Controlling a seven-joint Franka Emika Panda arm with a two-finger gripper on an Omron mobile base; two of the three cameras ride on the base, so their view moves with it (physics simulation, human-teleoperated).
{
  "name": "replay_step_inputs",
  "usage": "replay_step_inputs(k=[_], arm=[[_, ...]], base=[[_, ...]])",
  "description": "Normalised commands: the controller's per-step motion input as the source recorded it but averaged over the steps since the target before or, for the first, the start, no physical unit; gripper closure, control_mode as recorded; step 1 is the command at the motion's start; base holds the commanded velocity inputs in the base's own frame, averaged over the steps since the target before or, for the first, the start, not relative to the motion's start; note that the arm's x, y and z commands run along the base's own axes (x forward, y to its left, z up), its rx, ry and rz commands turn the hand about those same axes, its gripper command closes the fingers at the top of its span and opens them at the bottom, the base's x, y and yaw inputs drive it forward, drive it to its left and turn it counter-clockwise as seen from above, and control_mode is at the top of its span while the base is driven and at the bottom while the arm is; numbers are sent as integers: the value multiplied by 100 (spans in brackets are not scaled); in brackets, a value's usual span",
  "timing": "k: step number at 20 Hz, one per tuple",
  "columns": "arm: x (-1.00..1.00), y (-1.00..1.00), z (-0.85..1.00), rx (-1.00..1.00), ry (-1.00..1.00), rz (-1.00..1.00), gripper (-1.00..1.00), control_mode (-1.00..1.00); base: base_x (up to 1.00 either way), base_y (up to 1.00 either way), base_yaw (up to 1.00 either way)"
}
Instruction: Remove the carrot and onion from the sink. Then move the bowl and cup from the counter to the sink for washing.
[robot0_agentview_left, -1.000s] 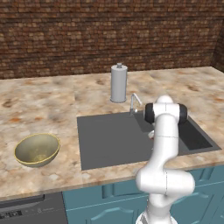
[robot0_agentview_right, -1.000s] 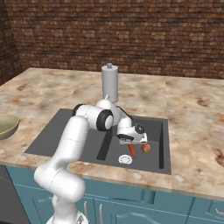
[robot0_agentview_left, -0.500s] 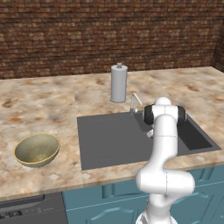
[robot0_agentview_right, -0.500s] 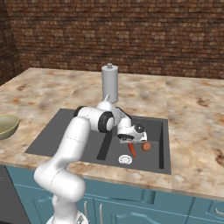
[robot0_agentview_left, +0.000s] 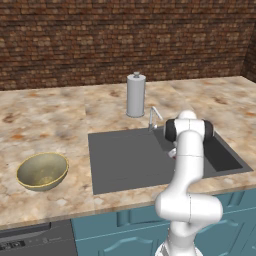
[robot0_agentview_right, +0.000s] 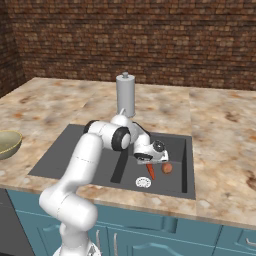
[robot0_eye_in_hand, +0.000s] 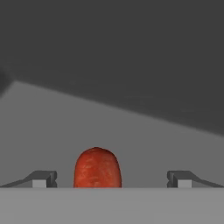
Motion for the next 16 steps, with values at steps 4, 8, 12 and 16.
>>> replay_step_inputs(k=[4, 8, 12, 16], arm=[[-22, 6, 0, -3, -12, 0, -100, -100], [-22, 11, -1, -6, -14, 0, -100, -100], [-19, 11, -8, -5, -5, 0, -100, -100], [-5, 2, -10, -6, 0, 0, -100, -100]], base=[[0, 0, 0], [0, 0, 0], [0, 0, 0], [0, 0, 0]])
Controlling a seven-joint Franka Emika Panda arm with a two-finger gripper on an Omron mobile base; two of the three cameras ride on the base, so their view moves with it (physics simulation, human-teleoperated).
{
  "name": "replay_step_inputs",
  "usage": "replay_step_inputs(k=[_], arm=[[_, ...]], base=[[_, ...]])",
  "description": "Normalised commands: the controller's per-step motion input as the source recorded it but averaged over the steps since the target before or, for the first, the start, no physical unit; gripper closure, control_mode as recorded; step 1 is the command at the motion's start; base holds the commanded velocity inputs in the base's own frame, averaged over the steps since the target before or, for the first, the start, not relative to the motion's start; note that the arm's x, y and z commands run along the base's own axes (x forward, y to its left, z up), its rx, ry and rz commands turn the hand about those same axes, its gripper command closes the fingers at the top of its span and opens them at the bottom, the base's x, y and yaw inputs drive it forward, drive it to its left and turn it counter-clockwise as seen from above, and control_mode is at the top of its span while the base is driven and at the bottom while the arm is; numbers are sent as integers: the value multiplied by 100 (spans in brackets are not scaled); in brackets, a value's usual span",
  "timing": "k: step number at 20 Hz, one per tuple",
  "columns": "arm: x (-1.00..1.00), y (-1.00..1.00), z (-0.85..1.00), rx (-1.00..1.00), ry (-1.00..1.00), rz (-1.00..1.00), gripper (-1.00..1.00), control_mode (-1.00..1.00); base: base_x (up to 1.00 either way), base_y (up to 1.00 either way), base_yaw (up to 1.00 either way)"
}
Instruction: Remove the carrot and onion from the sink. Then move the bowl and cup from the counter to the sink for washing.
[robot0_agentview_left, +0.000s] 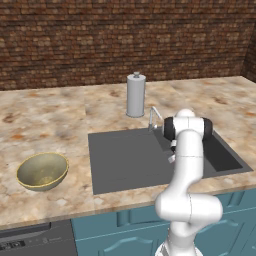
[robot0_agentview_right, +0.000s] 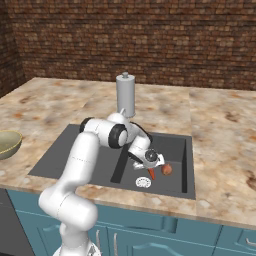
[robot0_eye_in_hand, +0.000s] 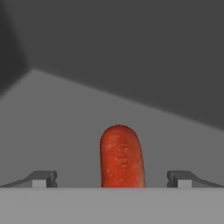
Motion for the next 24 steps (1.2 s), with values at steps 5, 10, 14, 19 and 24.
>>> replay_step_inputs(k=[5, 10, 14, 19, 24], arm=[[3, 0, -9, -5, 2, 0, -100, -100], [4, -3, -7, -3, 6, 0, -100, -100], [1, -12, -4, -1, 8, 0, -100, -100], [3, -17, 0, 0, 8, 0, -100, -100], [0, -17, -4, 0, 15, 0, 100, -100]], base=[[0, 0, 0], [0, 0, 0], [0, 0, 0], [0, 0, 0], [0, 0, 0]])
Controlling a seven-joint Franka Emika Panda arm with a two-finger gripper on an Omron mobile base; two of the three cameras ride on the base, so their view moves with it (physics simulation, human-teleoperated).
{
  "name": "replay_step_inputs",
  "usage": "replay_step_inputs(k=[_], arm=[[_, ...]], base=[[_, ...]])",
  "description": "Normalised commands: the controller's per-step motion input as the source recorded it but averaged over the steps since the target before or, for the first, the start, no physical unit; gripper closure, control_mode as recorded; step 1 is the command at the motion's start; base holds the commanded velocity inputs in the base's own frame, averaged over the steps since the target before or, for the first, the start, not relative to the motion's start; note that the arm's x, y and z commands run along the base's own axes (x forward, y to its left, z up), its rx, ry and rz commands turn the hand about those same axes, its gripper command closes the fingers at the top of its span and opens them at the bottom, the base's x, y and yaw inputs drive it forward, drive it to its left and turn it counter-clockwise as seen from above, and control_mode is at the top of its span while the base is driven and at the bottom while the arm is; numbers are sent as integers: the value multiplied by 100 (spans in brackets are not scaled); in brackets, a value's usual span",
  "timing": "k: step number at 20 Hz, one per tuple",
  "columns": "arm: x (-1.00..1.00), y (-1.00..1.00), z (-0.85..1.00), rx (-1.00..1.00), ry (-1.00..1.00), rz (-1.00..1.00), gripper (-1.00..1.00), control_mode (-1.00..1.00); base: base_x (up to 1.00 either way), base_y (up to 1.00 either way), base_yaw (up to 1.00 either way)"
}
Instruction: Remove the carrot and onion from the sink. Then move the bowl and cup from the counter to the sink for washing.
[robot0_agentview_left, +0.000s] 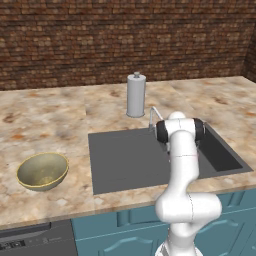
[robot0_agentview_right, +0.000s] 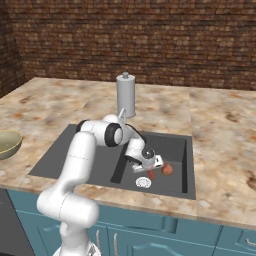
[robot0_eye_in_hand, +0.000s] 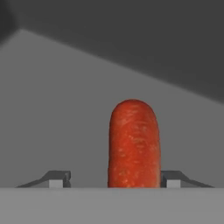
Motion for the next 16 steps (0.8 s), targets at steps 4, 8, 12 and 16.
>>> replay_step_inputs(k=[4, 8, 12, 16], arm=[[0, -22, -1, 0, 12, 2, 100, -100], [-3, -15, 1, 0, 4, 2, 100, -100], [-19, -10, 12, 0, 0, 1, 100, -100], [-29, -6, 20, 0, 0, 0, 100, -100]], base=[[0, 0, 0], [0, 0, 0], [0, 0, 0], [0, 0, 0]])
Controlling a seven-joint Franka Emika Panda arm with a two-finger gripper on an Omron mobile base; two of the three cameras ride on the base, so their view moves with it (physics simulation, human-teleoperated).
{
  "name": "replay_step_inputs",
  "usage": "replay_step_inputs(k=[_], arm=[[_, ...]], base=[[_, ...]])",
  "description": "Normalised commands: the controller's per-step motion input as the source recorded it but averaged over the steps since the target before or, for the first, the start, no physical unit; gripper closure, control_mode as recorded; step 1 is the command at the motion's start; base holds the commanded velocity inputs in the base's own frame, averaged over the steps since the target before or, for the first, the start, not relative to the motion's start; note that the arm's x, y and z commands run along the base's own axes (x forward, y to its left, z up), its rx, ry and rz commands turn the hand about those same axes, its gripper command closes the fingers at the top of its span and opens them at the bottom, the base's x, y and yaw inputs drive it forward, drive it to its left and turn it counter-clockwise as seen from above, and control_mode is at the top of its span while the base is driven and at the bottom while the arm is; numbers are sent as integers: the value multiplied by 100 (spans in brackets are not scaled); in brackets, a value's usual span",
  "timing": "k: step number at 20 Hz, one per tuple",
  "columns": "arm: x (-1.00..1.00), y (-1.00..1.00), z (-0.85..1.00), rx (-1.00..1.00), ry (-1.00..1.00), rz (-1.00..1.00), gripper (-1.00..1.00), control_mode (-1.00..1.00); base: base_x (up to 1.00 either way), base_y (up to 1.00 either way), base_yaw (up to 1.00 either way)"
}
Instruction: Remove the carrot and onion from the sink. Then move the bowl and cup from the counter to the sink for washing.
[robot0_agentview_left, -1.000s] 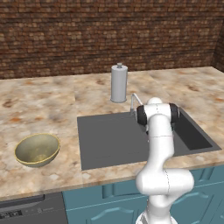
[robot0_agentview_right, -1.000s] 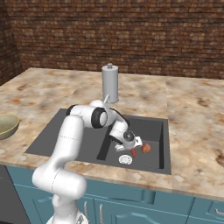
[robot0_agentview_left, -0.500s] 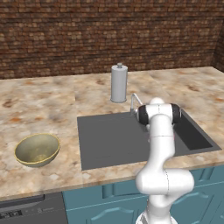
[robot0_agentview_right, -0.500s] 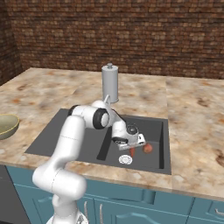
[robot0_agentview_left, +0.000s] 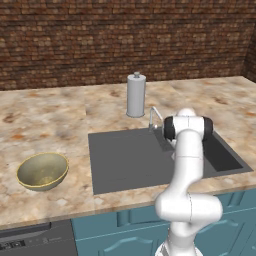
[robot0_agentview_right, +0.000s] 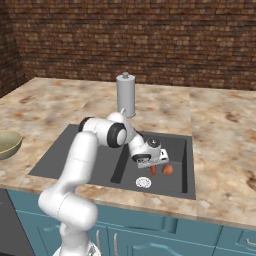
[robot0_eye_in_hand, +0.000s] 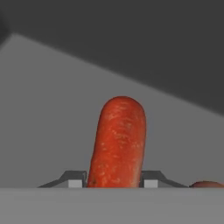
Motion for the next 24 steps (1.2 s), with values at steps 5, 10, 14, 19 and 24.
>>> replay_step_inputs(k=[5, 10, 14, 19, 24], arm=[[-25, -7, 30, 0, 0, 0, 100, -100], [-21, -8, 41, 0, 0, 0, 100, -100], [-26, -8, 44, 0, 0, 0, 100, -100], [-31, -8, 44, 0, 0, 0, 100, -100], [-27, -5, 44, 0, 4, 0, 100, -100]], base=[[0, 0, 0], [0, 0, 0], [0, 0, 0], [0, 0, 0], [0, 0, 0]])
